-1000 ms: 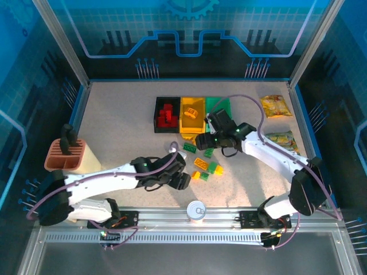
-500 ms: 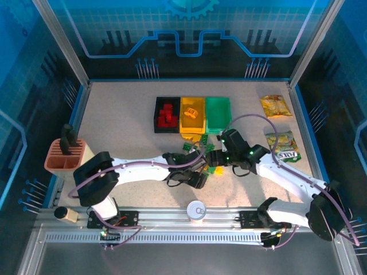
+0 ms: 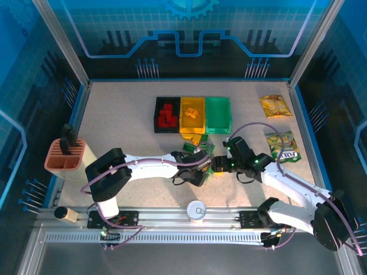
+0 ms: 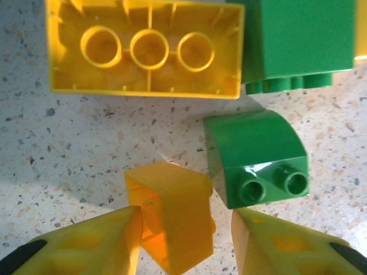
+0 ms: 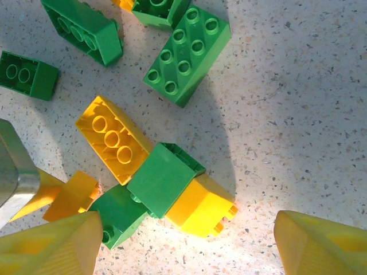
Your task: Sort the legos into containers by color
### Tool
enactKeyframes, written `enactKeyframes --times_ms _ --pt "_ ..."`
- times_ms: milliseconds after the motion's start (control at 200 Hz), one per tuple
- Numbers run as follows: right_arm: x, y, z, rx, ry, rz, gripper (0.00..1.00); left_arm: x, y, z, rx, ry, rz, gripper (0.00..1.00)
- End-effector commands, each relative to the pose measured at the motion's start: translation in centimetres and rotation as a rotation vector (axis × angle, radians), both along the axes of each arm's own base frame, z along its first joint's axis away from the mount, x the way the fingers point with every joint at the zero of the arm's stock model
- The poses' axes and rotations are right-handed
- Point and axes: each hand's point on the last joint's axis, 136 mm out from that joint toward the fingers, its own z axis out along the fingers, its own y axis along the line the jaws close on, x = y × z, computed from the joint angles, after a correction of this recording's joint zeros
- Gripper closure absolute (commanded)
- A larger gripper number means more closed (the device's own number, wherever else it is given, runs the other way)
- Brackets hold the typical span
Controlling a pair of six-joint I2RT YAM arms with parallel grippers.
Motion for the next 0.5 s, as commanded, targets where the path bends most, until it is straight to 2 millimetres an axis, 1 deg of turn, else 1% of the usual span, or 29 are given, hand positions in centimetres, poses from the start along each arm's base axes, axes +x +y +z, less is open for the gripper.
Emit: enactKeyframes --times_ms 0,115,220,365,495 --pt "0.1 -0.4 0.1 0.023 -0.009 -0.03 0.21 0.1 0.5 -0.3 0.051 -0.008 -0.003 0.57" --pt "-0.1 -0.7 -0.1 0.036 -0.006 -0.04 0.21 0.1 1.1 -0.4 0.077 -0.015 0.0 0.62" --pt "-0.2 -0.8 -0.2 0.044 -0.007 -0.046 0.21 0.4 1.4 0.0 0.076 -0.033 0.011 0.66" --pt "-0.5 -1.0 -0.4 0.048 -0.007 -0.054 0.21 1.3 2.0 1.6 0.053 -0.069 0.036 0.69" --pt "-0.7 -1.4 -0.7 0.049 -0.006 -0.063 0.21 3.3 3.2 3.7 -0.022 -0.085 0.104 0.71"
